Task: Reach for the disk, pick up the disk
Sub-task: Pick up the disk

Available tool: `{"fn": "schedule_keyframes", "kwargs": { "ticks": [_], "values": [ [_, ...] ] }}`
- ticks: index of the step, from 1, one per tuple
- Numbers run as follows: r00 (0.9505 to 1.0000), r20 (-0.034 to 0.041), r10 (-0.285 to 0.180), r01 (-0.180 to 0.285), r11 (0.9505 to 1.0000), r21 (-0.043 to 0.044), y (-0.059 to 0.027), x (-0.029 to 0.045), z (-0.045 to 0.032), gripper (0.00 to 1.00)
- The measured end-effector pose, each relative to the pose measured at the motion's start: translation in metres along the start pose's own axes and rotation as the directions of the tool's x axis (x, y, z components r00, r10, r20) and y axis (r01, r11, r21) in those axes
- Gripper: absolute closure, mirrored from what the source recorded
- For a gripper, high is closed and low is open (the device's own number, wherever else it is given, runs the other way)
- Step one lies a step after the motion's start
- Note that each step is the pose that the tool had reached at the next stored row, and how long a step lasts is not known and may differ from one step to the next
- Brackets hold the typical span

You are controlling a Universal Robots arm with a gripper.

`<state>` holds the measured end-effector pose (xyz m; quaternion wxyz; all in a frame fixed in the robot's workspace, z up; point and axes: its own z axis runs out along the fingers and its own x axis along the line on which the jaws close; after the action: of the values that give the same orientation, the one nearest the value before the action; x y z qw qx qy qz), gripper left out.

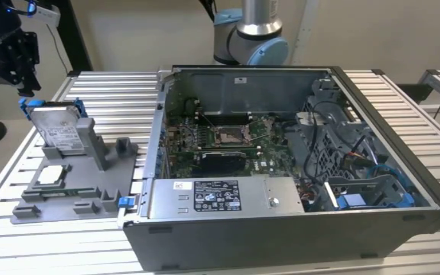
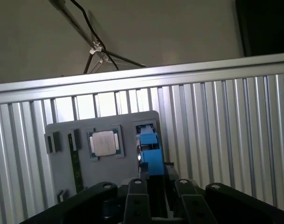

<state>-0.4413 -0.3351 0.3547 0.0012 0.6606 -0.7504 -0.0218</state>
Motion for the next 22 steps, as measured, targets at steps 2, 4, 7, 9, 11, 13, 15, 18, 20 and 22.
{"fn": "schedule_keyframes", "kwargs": {
  "ticks": [2,4,7,9,11,13,15,18,20,22],
  "values": [
    [1.0,0.0,0.0,0.0,1.0,0.0,0.0,0.0,0.0,0.0],
    [1.0,0.0,0.0,0.0,1.0,0.0,0.0,0.0,0.0,0.0],
    [1.0,0.0,0.0,0.0,1.0,0.0,0.0,0.0001,0.0,0.0],
    [1.0,0.0001,0.0,0.0,1.0,0.0001,0.0,0.0002,0.0007,0.0],
    [1.0,0.0,0.0,0.0,1.0,-0.0004,-0.0002,0.0011,0.0019,0.0],
    [1.0,-0.0002,0.0,0.0,1.0,-0.0008,-0.0005,0.0034,0.0031,0.0],
    [1.0,-0.0001,0.0,0.0,1.0,-0.0013,-0.0009,0.0061,0.0045,0.0],
    [1.0,-0.0004,0.0,0.0,1.0,-0.0027,-0.0013,0.0085,0.0084,0.0],
    [1.0,-0.0006,0.0,0.0,1.0,-0.004,-0.0016,0.0096,0.0118,0.0],
    [1.0,-0.0006,0.0,0.0,1.0,-0.0043,-0.0017,0.0098,0.0153,0.0]
  ]
}}
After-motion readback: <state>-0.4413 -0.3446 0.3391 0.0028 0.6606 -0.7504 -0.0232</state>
